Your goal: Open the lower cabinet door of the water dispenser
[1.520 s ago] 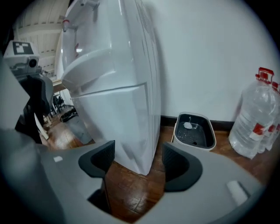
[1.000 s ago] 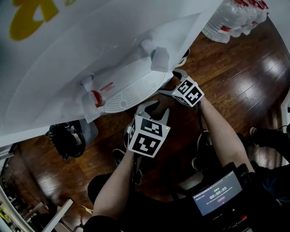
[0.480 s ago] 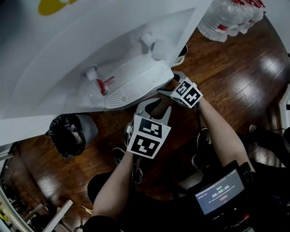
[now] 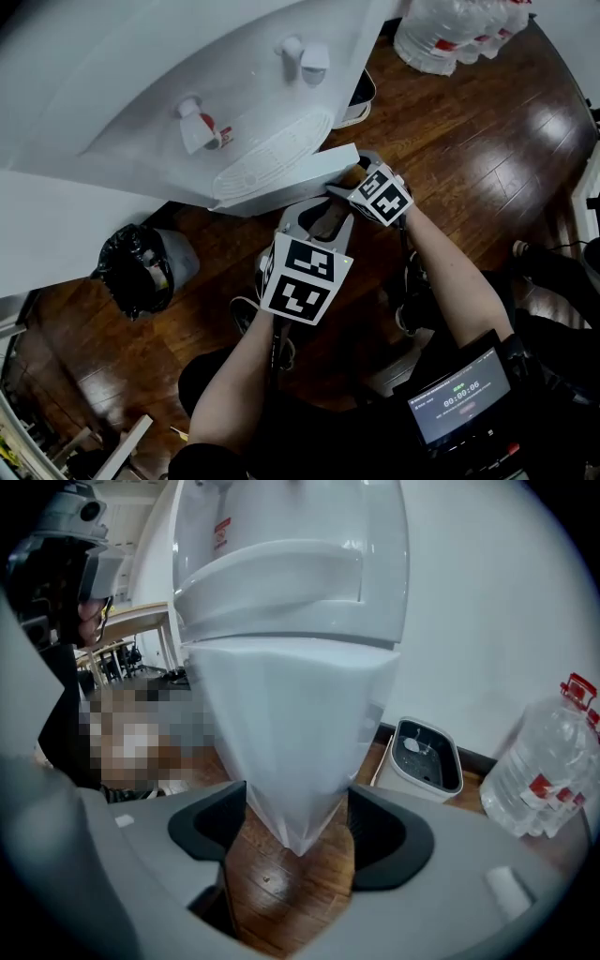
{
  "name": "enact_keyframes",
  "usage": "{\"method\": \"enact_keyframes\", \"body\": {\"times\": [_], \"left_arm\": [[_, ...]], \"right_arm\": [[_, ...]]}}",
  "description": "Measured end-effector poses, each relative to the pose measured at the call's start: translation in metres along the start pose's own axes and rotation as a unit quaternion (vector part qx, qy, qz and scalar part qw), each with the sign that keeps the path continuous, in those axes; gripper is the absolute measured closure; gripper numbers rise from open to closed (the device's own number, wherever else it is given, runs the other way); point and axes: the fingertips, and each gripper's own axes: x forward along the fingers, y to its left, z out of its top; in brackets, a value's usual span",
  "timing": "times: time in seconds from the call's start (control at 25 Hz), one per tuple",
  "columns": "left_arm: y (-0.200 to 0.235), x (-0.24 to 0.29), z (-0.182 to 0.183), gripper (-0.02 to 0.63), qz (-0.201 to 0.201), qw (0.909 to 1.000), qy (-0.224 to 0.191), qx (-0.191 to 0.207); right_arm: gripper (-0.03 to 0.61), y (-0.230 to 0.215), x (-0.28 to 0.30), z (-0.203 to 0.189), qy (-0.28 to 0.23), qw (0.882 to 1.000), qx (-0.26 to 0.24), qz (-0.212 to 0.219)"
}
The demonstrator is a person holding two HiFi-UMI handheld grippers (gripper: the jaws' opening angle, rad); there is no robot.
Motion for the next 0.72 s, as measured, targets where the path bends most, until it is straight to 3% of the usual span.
{"method": "enact_keyframes", "body": {"times": [0.36,0.72], "left_arm": [[-0.027,-0.013,-0.007,0.468,-0.017,0.9997,-0.001,0.016],[-0.056,-0.031,-0.049,0.468,-0.016,0.9984,0.038,0.04]], "right_arm": [[0.238,0.029,-0.021,-0.018,-0.004,0.999,0.031,-0.018],[0.284,0.067,-0.044,-0.039,0.007,0.999,0.043,-0.023]]}}
